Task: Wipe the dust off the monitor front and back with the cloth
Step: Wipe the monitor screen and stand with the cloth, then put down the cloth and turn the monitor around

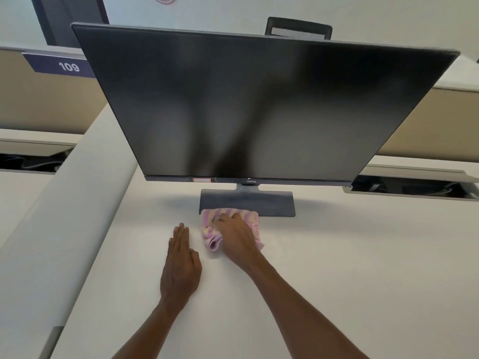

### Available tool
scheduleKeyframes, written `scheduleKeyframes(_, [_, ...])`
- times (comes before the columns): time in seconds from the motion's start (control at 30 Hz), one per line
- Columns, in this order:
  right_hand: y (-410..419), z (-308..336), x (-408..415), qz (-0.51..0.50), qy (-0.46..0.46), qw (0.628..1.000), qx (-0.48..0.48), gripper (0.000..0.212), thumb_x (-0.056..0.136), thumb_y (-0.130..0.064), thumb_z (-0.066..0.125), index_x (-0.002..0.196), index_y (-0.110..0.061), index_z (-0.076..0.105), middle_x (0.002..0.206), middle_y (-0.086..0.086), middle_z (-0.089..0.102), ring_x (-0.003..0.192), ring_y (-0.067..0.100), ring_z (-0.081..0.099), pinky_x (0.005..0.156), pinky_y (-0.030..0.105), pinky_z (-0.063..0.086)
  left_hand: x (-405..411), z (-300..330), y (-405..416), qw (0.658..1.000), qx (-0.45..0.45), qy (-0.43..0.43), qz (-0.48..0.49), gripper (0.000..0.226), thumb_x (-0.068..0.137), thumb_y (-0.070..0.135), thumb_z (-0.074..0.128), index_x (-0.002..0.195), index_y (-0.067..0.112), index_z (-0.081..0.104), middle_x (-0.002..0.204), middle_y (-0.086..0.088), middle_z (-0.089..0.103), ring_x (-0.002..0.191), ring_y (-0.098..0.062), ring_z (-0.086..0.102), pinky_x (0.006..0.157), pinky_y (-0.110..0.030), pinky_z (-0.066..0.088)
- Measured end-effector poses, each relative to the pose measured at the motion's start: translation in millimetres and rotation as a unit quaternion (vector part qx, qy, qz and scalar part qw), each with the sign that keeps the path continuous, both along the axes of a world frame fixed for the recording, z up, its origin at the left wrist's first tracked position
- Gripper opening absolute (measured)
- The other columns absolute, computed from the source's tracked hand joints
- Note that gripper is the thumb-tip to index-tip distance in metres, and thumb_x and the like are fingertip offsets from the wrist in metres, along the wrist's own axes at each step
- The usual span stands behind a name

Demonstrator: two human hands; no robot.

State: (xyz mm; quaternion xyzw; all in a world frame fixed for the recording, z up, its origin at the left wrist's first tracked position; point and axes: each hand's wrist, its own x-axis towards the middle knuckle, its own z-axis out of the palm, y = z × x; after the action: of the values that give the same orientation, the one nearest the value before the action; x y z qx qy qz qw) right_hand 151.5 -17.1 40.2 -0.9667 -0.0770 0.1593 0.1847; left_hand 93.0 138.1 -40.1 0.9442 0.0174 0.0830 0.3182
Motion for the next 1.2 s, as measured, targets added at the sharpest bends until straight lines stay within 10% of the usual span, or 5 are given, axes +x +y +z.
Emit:
scheduleKeyframes(0.1, [-24.5, 16.8, -10.2, -0.04, -0.045, 0.998, -0.027, 0.019, 0.083, -0.03, 0.045, 0.082, -0.027, 0.064, 0.09, 0.0, 0.065, 0.088, 0.026, 0.061, 0.081, 0.035, 0.046, -1.7, 3.5, 0.1, 1.0, -0.007, 0.0, -0.004, 0.061, 0.09, 0.014, 0.03, 0.149, 0.001, 0.033, 0.159, -0.01, 0.028, 0.149, -0.018, 0.02, 0.122, -0.035, 0.015])
scheduleKeyframes(0.27, [-83.5, 27.5, -30.7, -0.078, -0.126, 0.989, 0.019, 0.03, 0.077, -0.037, 0.024, 0.081, -0.021, 0.05, 0.089, 0.005, 0.063, 0.083, 0.021, 0.046, 0.067, 0.032, 0.028, -5.0, 6.7, -6.8, 1.0, -0.017, 0.008, -0.016, 0.06, 0.091, 0.015, 0.027, 0.149, 0.002, 0.034, 0.159, -0.009, 0.029, 0.149, -0.015, 0.017, 0.123, -0.034, 0.012])
scheduleKeyframes(0.5, [-158.8, 38.0, -76.0, -0.252, -0.168, 0.932, 0.201, 0.014, 0.088, -0.014, 0.058, 0.102, -0.014, 0.056, 0.092, -0.001, 0.065, 0.079, 0.021, 0.058, 0.068, 0.025, 0.044, -26.4, 42.4, -74.8, 0.991, -0.122, 0.013, -0.051, 0.044, 0.102, 0.017, 0.043, 0.146, 0.013, 0.042, 0.152, -0.002, 0.042, 0.143, -0.018, 0.035, 0.116, -0.029, 0.022])
scheduleKeyframes(0.87, [-233.2, 12.2, -121.2, -0.215, -0.283, 0.932, -0.068, 0.031, 0.071, -0.002, 0.049, 0.094, -0.017, 0.065, 0.077, 0.001, 0.067, 0.066, 0.03, 0.061, 0.058, 0.033, 0.038, -63.7, 61.4, -134.5, 0.977, -0.113, 0.06, -0.17, 0.051, 0.1, 0.043, 0.038, 0.144, 0.019, 0.046, 0.152, 0.007, 0.042, 0.143, -0.012, 0.034, 0.116, -0.024, 0.022])
scheduleKeyframes(1.2, [-236.3, -41.4, -180.2, -0.123, -0.093, 0.981, -0.116, 0.065, 0.075, -0.038, 0.041, 0.139, -0.029, 0.047, 0.151, 0.003, 0.044, 0.138, 0.038, 0.039, 0.107, 0.065, 0.028, -61.0, 71.9, -143.2, 0.978, -0.09, 0.071, -0.172, 0.054, 0.098, 0.045, 0.037, 0.143, 0.016, 0.049, 0.151, 0.001, 0.044, 0.143, -0.016, 0.035, 0.114, -0.024, 0.021])
